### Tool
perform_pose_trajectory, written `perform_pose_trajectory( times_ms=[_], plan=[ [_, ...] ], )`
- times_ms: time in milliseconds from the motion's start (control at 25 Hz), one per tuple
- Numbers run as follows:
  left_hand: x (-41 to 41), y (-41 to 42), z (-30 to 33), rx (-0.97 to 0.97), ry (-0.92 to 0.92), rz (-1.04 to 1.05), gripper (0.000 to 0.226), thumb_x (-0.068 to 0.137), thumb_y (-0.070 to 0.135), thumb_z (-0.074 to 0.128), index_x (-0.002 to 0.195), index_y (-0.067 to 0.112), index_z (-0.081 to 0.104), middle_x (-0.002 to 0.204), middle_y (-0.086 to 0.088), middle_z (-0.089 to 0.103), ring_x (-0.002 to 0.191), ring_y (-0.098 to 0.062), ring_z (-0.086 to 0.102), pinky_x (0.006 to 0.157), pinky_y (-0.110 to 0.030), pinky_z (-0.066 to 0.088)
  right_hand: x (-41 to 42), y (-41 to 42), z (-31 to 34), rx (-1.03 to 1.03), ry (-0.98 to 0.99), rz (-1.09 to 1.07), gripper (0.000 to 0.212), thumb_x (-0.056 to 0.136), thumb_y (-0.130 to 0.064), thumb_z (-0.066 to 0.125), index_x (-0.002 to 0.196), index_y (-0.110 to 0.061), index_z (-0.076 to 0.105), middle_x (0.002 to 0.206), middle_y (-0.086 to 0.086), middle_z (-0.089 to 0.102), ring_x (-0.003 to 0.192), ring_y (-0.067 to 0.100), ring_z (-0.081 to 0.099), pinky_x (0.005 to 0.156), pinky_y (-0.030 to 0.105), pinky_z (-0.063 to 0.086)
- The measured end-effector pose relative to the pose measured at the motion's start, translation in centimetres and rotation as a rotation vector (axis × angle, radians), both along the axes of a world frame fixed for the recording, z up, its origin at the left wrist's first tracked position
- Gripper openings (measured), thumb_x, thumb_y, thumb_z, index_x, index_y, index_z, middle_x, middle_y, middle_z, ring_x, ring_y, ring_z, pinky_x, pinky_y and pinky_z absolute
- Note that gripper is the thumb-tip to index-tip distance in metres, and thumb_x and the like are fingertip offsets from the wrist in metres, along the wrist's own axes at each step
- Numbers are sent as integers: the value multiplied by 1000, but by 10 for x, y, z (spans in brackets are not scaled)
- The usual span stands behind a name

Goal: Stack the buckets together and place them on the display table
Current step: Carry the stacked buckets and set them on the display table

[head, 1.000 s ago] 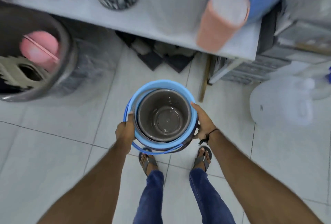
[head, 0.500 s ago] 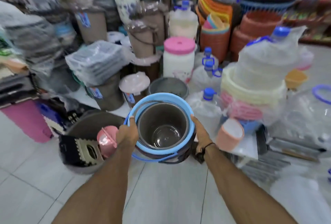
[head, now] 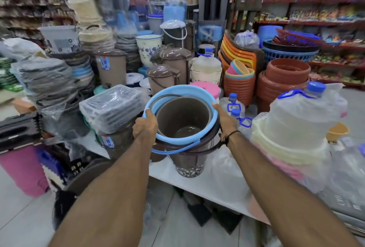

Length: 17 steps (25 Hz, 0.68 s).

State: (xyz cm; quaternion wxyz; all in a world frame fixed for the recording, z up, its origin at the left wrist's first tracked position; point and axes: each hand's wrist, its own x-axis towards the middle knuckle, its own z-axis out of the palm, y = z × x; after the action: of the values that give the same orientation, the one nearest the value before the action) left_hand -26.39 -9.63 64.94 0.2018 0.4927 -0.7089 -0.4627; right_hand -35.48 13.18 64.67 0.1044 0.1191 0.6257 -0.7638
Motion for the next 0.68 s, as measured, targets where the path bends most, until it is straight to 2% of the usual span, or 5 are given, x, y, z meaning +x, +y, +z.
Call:
perform_pose_trajectory(
  times_ms=[80, 280, 440, 560, 680],
  plan=[
    [-40, -6, -1, -13, -2, -9, 81, 86, 69, 30, 126, 3, 57, 122, -20, 64, 105, -39, 63, 94, -49, 51, -41, -6, -1, 42, 12, -44, 64, 52, -63, 84, 92, -13, 75, 78, 0, 73, 66, 15, 67, 48, 20, 51],
    [-131, -21, -16, -45, -20, -45, 74, 93, 62, 33, 124, -1, 57, 123, -22, 63, 107, -39, 61, 85, -43, 48, -133, -24, -15, 105, 3, -104, 51, 51, -63, 83, 71, -19, 67, 72, 0, 71, 70, 20, 66, 75, 36, 60],
    [-176, -37, -49, -69, -127, -167, 70, 97, 58, 30, 128, 0, 55, 125, -21, 62, 111, -39, 58, 83, -40, 41, -181, -35, -44, 163, -75, -134, 56, 43, -65, 81, 74, -19, 72, 75, -1, 74, 67, 16, 67, 60, 27, 53],
    [-198, -48, -91, -34, -166, -264, 68, 100, 54, 28, 127, -2, 56, 127, -24, 61, 114, -41, 56, 96, -45, 43, -195, -41, -86, 221, -163, -133, 49, 52, -63, 81, 72, -19, 72, 70, -2, 71, 60, 14, 62, 51, 25, 44],
    [-213, -54, -150, -12, -283, -294, 65, 102, 49, 28, 126, -4, 56, 125, -25, 61, 106, -38, 58, 92, -44, 44, -204, -50, -139, 313, -253, -125, 44, 62, -57, 81, 78, -16, 74, 76, 2, 70, 62, 18, 60, 52, 27, 43]
  ],
)
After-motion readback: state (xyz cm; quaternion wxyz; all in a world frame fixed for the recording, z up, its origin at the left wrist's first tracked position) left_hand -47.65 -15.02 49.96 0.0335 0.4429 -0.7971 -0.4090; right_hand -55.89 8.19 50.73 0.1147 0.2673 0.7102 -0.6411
